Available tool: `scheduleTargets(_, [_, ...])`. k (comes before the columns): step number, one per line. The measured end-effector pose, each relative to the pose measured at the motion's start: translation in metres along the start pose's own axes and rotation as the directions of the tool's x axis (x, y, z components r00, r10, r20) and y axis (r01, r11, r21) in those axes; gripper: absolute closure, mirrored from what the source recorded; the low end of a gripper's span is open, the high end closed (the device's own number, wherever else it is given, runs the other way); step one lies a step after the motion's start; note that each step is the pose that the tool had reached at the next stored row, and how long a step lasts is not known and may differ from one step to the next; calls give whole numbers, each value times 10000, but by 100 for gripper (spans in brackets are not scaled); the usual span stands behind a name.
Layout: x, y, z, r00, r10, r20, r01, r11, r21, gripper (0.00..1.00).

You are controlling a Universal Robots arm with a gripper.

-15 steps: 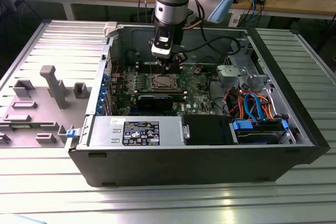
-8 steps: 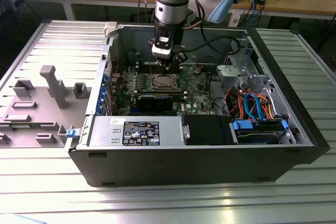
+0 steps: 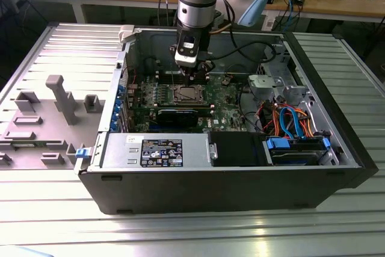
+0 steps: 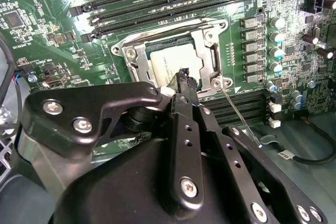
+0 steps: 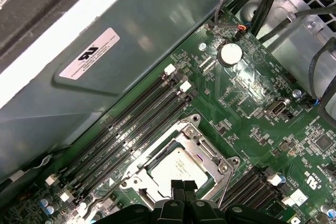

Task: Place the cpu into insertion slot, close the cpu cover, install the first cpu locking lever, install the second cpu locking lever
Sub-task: 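Install the first cpu locking lever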

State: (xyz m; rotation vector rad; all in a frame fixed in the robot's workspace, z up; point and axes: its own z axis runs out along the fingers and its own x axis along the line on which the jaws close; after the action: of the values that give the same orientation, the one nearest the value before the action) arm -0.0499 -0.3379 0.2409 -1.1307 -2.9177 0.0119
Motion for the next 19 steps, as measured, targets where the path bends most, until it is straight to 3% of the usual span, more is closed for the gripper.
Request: scheduleTargets(19, [0,0,0,9995,-304,4,304,9995,3,89])
